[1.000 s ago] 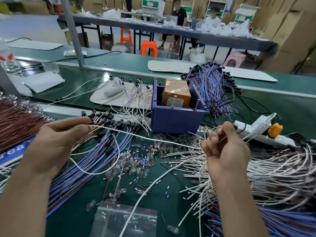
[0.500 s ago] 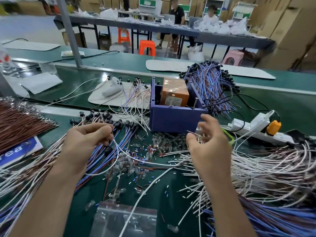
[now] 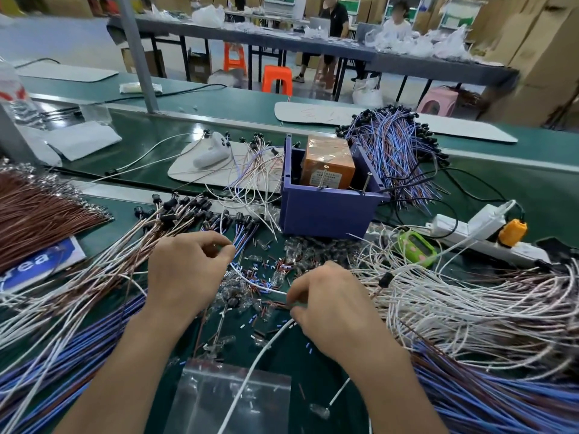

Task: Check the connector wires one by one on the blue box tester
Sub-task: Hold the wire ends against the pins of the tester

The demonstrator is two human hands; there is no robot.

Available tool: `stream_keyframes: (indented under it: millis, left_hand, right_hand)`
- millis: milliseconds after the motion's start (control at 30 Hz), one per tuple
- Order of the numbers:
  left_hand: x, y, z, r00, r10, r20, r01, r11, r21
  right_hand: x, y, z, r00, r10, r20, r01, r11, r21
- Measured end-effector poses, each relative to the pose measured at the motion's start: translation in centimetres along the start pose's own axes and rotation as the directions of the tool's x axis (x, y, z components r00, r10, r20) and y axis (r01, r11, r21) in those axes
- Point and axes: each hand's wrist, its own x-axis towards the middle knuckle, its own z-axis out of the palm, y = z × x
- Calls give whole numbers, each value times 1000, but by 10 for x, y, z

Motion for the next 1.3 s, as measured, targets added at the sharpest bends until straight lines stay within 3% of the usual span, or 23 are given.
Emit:
stream_keyframes:
  millis: [100,233,367,467,567,633,733,933,1033,1100,1200,1300]
  left_hand:
    - [-2,-1,12,999,35,5,-35,995,91]
    - [-3,-2,22,994,-29,105,11,985,172]
    - [-1,0,20,981,-91,171,71,990,124]
    - [-5,4,15,998,14,61,-19,996,90]
    - [-13,17,9,980,190,63,-177,969,-174]
    - [-17,23,8,963,215,162,-155,935,-318]
    - [-17,27,11,956,157,247,-46,914,-402]
    - [-12,20,14,971,117,211,-29,924,-380]
    - [-10,14,14,989,90,119,-62,974,-220]
    - [-8,11,8,992,63,105,-36,969,-244]
    - [-12,13,7,968,142,207,-81,957,-279]
    - [-23,23,13,949,233,213,-196,964,-181]
  right_hand:
    - [4,-2,5,995,69,68,-69,998,-6]
    - [5,1,10,994,66,86,-63,997,-39]
    - [8,13,7,990,124,-65,-104,963,249]
    - [10,17,5,973,147,-179,-61,908,415]
    - [10,14,8,972,109,-208,-19,919,393]
    - [10,14,10,975,67,-211,10,939,344]
    - [11,16,11,974,53,-222,30,935,353]
    - [15,11,17,968,101,-228,-1,915,403]
    - [14,6,23,973,111,-204,-45,951,306]
    - [13,3,26,981,109,-157,-71,970,234]
    - [14,2,30,982,116,-147,-96,986,133]
    - [17,1,31,978,153,-144,-147,988,56]
